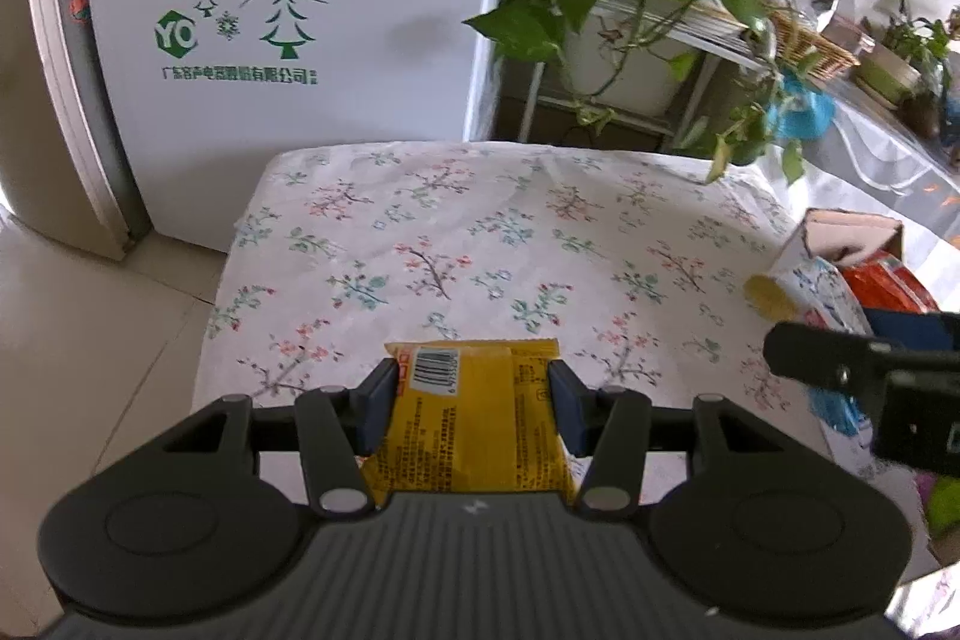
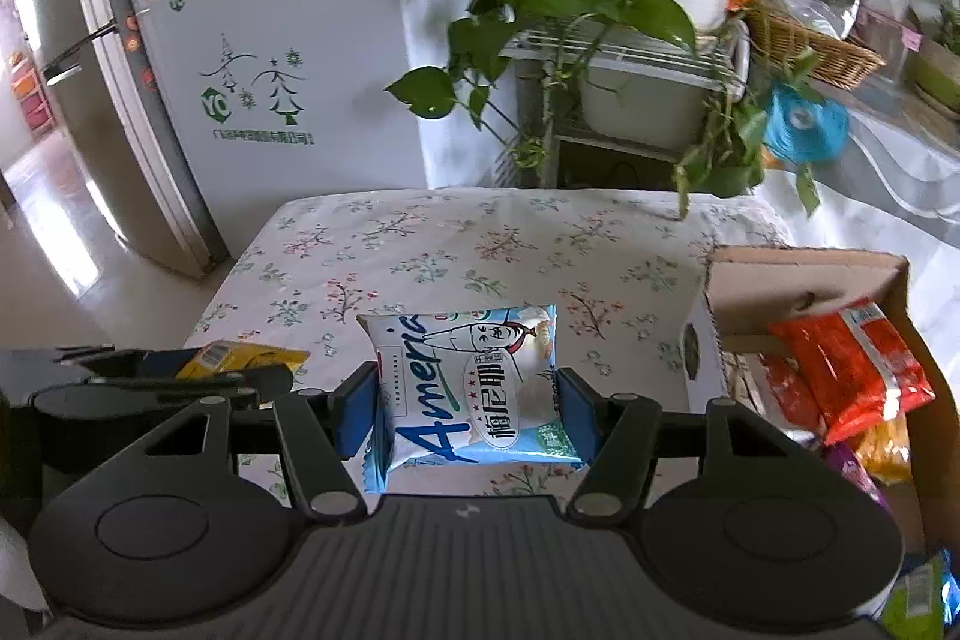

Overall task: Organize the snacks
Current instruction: 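Lift and carry the yellow and white Ameria packs over the cardboard box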

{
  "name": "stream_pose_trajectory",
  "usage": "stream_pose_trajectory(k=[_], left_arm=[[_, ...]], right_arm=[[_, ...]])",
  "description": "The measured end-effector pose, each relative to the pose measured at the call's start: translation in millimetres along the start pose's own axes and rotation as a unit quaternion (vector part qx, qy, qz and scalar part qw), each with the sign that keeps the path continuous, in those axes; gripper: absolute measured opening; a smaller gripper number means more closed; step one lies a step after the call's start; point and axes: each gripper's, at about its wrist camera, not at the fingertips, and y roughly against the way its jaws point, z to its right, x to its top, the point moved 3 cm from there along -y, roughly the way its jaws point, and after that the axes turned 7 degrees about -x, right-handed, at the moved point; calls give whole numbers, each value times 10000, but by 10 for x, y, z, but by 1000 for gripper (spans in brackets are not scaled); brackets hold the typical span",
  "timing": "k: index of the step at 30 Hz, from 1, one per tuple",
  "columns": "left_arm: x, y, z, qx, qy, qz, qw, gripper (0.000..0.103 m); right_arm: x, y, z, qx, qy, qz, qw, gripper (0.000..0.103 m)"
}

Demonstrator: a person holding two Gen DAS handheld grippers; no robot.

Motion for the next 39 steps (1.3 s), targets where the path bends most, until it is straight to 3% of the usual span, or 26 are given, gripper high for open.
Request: stream_pose_trajectory(k=[17,28,39], left_arm=[[-208,117,202,-258,277,-178,9991,52],[-96,226,762,-683,138,-114,9975,52],[4,202,1442,-1264,-29,-132,9919,52]], right_arm=[[-19,293,405,-116,-393,322,9986,69],[0,636,1011,-154,-1111,698,9912,69],[-149,968,1774,-400,-2170,959,9706,69]])
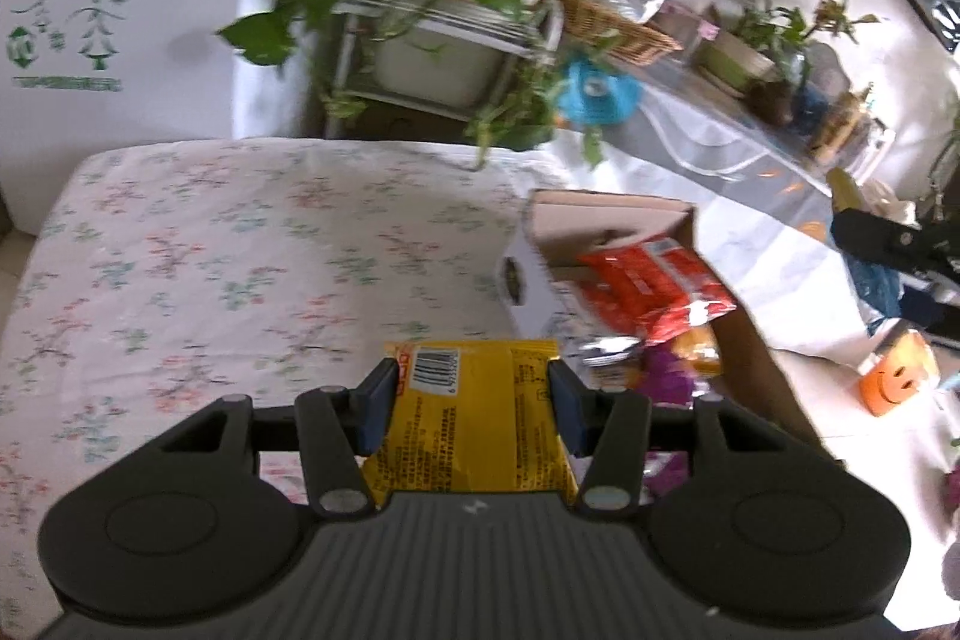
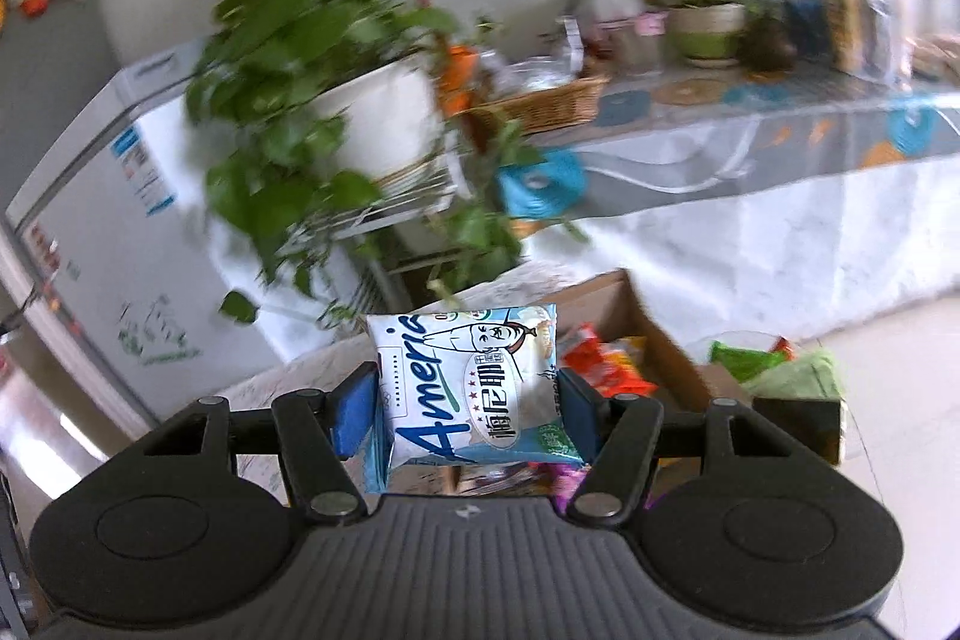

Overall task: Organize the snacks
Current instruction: 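Lift and carry the yellow and white Ameria packs over the cardboard box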

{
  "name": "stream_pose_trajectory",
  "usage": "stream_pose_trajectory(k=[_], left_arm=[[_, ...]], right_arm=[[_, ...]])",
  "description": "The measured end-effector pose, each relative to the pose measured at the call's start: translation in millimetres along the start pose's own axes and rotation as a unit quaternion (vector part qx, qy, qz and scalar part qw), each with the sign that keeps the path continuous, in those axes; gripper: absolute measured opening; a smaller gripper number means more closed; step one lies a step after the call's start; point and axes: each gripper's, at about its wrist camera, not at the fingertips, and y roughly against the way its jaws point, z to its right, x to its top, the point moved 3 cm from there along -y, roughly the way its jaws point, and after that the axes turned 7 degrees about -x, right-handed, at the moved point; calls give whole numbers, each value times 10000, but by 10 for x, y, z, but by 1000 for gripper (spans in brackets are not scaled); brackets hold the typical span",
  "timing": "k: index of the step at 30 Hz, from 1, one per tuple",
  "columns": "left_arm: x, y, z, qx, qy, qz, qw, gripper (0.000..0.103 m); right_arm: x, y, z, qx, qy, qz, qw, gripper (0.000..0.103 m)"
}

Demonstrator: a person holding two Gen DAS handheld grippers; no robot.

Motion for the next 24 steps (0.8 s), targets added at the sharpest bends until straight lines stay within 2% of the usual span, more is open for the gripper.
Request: stream_pose_trajectory(k=[10,18,24], left_arm=[[-44,-302,537,-541,-65,-182,9983,52],[-161,-525,932,-661,-343,-449,9962,52],[-241,-635,1092,-549,-559,-625,9950,52]], right_arm=[[-27,-62,354,-308,-883,-232,9954,70],[-68,-134,532,-557,-1454,-406,9870,70],[-97,-198,598,-738,-1612,-548,9826,71]])
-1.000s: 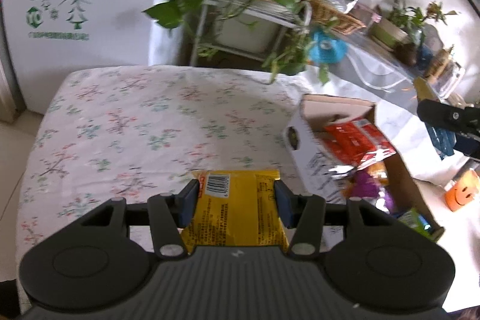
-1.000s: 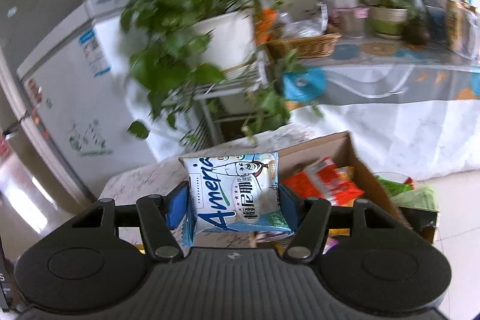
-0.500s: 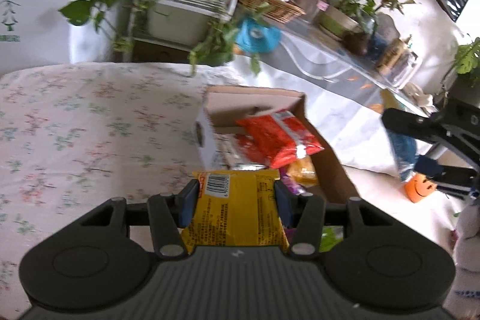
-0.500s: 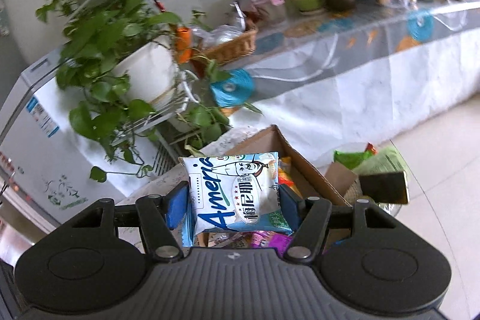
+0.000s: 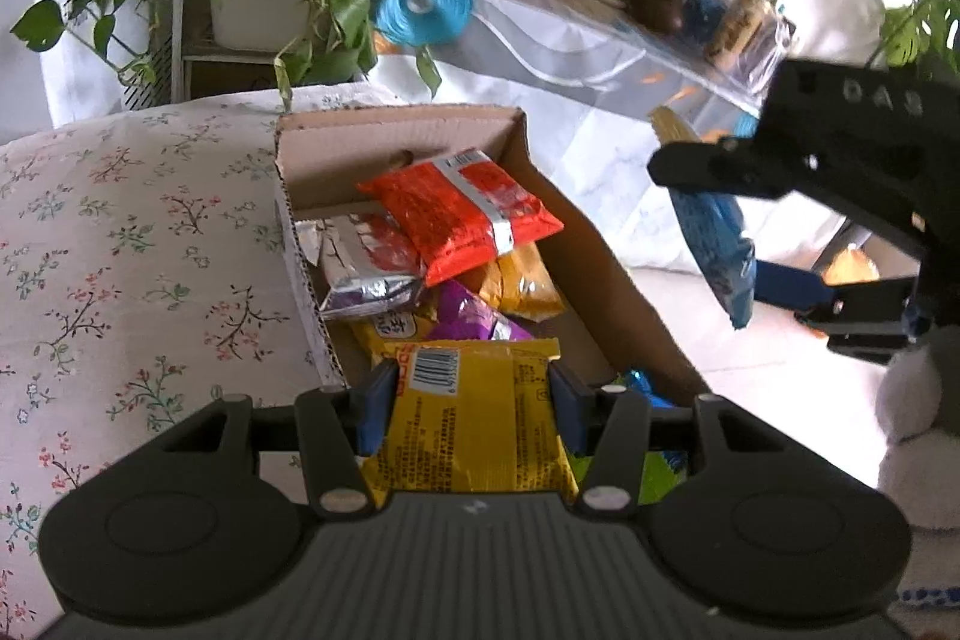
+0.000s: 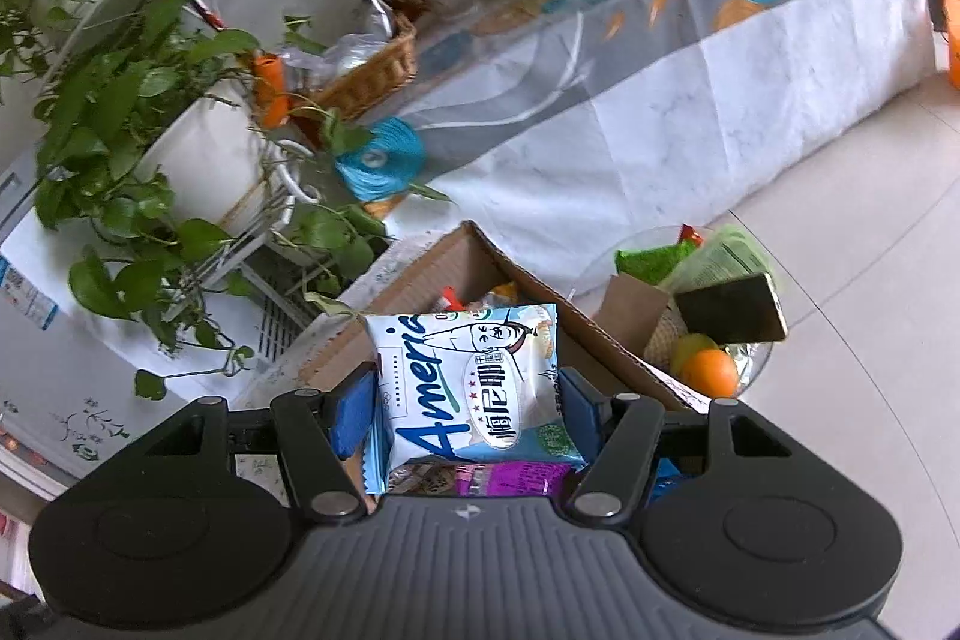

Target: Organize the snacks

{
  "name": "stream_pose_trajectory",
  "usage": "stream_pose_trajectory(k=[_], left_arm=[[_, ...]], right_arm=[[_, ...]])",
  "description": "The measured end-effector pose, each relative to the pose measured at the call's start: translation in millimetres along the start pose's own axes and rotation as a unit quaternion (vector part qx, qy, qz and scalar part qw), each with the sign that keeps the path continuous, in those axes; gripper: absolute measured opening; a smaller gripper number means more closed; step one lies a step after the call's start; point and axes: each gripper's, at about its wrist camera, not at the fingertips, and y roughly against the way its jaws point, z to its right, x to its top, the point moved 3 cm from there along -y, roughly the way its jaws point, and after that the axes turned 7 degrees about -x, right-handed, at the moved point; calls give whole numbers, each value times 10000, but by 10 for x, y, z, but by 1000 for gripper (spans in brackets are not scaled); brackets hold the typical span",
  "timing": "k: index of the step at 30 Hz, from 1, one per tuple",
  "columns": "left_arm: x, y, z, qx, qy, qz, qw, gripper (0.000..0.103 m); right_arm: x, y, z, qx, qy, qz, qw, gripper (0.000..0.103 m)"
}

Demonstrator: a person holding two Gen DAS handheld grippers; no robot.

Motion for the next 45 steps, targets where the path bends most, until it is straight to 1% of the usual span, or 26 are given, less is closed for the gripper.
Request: stream_pose_trajectory(k=[1,3,4,5,6,7,8,9,10,12,13,15,19,22,27,31,39,45], left_arm=[[-4,-14,6,26,-33,-37,10000,52],[-12,-33,27,114,-116,-105,9998,53],[-13,-35,38,175,-167,-118,9996,54],[-19,-37,55,235,-216,-121,9994,61],[-20,-32,67,318,-275,-113,9991,71],[-22,-26,77,411,-315,-105,9986,76],[-19,-20,82,517,-342,-101,9980,83],[-18,-9,82,597,-371,-94,9975,83],[-13,-2,84,640,-397,-99,9971,84],[-12,9,90,745,-453,-137,9961,90],[-12,11,92,809,-475,-157,9955,91],[-16,32,90,908,-520,-168,9944,92],[-42,79,51,999,-455,-206,9937,94],[-60,107,26,1103,-416,-262,9927,94],[-74,179,-6,1211,-354,-283,9916,97],[-98,228,-51,1313,-234,-341,9905,97],[-112,318,-141,1501,-57,-362,9880,98],[-76,416,-220,1707,118,-285,9848,99]], right_arm=[[0,-12,10,-22,-37,-24,10000,71],[0,-26,29,-64,-101,-68,9999,77],[0,-34,41,-114,-151,-78,9998,79],[0,-37,51,-150,-195,-83,9997,80],[3,-40,56,-169,-229,-89,9996,82],[5,-41,60,-176,-257,-91,9995,83],[7,-41,65,-192,-302,-100,9993,88],[4,-41,67,-212,-337,-125,9991,92],[2,-43,71,-224,-371,-156,9989,93],[-1,-42,67,-196,-384,-186,9989,93],[-2,-40,61,-189,-371,-195,9989,95],[-8,-48,45,-217,-321,-236,9990,98],[-30,-49,0,-204,-180,-284,9992,98],[-31,-29,-47,-248,53,-224,9994,99],[-36,40,-101,-577,515,16,9970,101],[-42,73,-97,-779,760,105,9940,102],[-108,127,-67,-1069,1142,203,9875,103],[-183,136,-16,-1190,1257,135,9848,103]])
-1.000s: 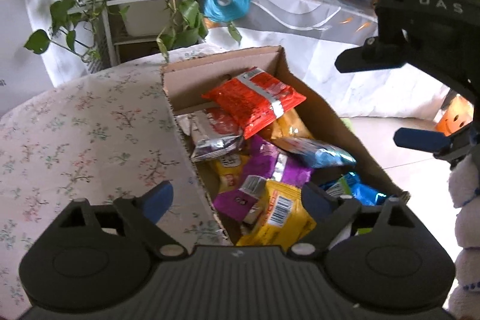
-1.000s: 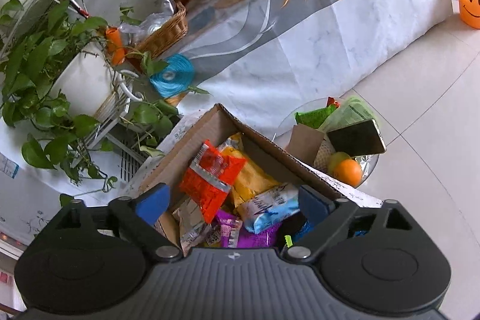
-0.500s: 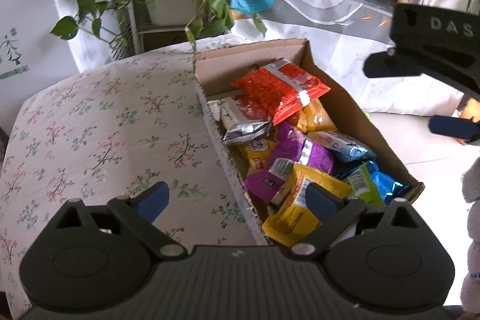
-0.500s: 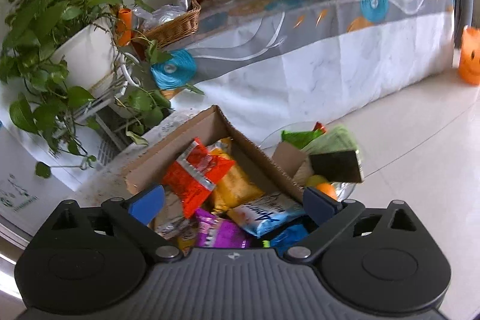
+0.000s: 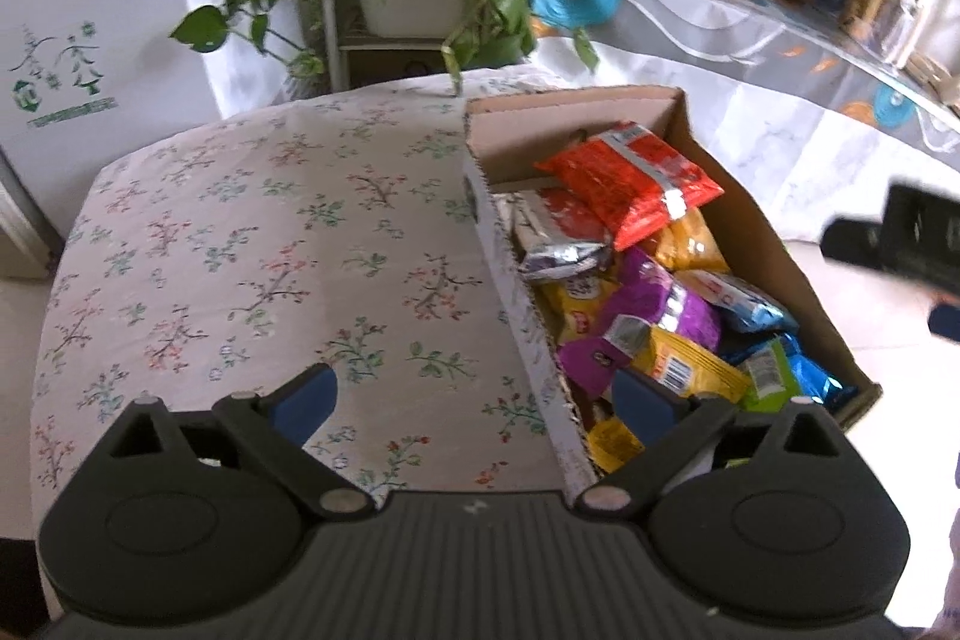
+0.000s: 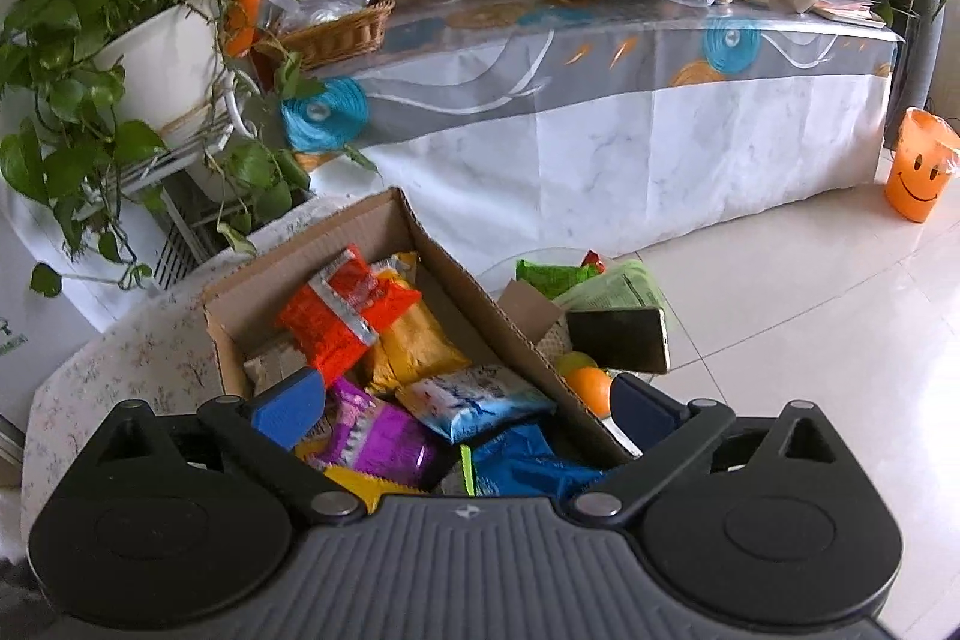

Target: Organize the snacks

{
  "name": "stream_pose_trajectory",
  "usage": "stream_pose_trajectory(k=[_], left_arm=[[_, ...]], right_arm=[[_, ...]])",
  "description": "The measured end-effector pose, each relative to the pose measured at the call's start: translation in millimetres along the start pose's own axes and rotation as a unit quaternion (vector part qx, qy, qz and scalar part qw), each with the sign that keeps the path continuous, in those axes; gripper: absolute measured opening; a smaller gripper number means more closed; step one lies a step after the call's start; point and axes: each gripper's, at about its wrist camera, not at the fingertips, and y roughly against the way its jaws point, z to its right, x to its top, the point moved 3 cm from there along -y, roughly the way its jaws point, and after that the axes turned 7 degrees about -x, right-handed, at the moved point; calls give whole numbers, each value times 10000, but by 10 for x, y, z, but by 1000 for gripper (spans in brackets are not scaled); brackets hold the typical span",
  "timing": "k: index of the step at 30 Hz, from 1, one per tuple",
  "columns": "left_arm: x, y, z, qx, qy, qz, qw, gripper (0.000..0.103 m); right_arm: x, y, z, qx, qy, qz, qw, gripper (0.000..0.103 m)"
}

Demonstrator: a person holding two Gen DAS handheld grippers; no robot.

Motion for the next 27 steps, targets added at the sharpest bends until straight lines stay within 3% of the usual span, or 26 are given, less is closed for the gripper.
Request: stream_pose_trajectory(k=[8,12,27], left_arm=[[64,74,-72,308,180,99,9993,101],[79,52,-90,426,229,49,9988,101],[132,-26,-26,614,101,-104,9980,102]], right_arm=[[-81,-53,-140,-313,713,-24,9970,103],[-102,-75,-172,-99,716,-175,9972,103],[-120,-103,-203,-154,773,-313,9964,103]])
